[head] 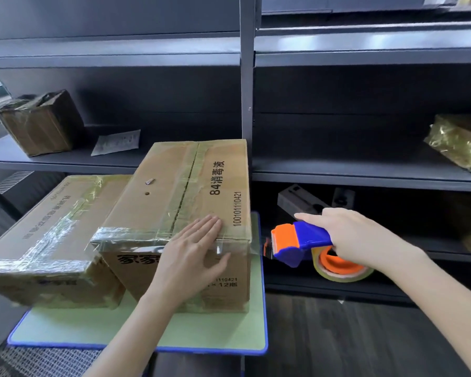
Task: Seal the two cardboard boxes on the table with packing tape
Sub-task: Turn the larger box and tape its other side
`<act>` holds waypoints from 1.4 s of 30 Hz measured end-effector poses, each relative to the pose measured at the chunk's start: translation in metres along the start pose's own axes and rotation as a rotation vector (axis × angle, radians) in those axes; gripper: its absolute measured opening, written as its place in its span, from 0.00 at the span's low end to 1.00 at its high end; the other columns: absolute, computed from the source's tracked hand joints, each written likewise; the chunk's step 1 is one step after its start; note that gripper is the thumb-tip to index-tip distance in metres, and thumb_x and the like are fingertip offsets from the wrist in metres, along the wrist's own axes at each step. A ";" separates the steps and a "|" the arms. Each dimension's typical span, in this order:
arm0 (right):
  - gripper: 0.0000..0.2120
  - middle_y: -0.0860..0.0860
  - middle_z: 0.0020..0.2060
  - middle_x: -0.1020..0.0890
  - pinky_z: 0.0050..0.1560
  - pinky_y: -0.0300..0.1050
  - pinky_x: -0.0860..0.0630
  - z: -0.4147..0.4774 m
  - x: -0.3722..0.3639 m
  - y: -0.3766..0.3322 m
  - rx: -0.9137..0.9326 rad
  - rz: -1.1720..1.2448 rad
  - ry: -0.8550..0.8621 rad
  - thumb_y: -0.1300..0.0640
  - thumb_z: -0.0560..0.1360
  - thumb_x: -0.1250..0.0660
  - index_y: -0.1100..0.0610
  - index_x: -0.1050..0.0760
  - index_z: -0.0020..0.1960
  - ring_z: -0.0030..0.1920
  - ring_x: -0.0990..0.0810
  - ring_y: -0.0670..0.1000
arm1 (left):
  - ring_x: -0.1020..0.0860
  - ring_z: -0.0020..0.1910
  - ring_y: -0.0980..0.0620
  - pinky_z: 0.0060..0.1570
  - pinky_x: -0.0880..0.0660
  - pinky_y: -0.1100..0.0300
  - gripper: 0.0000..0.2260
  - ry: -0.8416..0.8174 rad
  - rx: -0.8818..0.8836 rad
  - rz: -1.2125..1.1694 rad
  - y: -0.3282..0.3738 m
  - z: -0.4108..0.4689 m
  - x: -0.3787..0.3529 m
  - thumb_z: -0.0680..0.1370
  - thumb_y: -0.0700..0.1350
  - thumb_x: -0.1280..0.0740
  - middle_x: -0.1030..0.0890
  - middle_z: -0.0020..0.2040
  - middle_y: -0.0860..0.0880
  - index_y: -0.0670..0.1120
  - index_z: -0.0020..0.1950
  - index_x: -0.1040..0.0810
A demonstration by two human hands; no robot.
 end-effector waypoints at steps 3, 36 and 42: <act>0.36 0.45 0.42 0.36 0.42 0.40 0.36 0.011 -0.003 -0.006 0.037 -0.075 -0.015 0.62 0.73 0.42 0.39 0.51 0.74 0.44 0.35 0.48 | 0.30 0.67 0.47 0.68 0.38 0.49 0.28 -0.079 -0.032 0.066 0.013 0.001 0.002 0.72 0.55 0.41 0.26 0.66 0.44 0.40 0.67 0.27; 0.42 0.57 0.50 0.29 0.46 0.46 0.38 0.056 0.025 -0.020 -0.217 -0.136 0.293 0.41 0.72 0.38 0.58 0.54 0.76 0.46 0.33 0.54 | 0.16 0.46 0.50 0.47 0.19 0.54 0.05 0.279 0.090 0.110 0.070 0.021 -0.027 0.64 0.35 0.24 0.15 0.46 0.44 0.40 0.38 0.17; 0.37 0.57 0.49 0.30 0.47 0.46 0.38 0.063 0.050 -0.062 -0.160 0.022 0.531 0.41 0.76 0.44 0.61 0.52 0.76 0.46 0.34 0.53 | 0.17 0.49 0.51 0.49 0.20 0.55 0.04 0.288 0.051 0.022 0.065 0.019 -0.024 0.67 0.39 0.27 0.16 0.49 0.45 0.40 0.40 0.16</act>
Point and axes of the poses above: each hand's wrist, its own z-axis towards the middle knuckle, its own x-axis out of the back of the hand, y = z × x, the point moved 6 cm from there along z, towards the middle knuckle
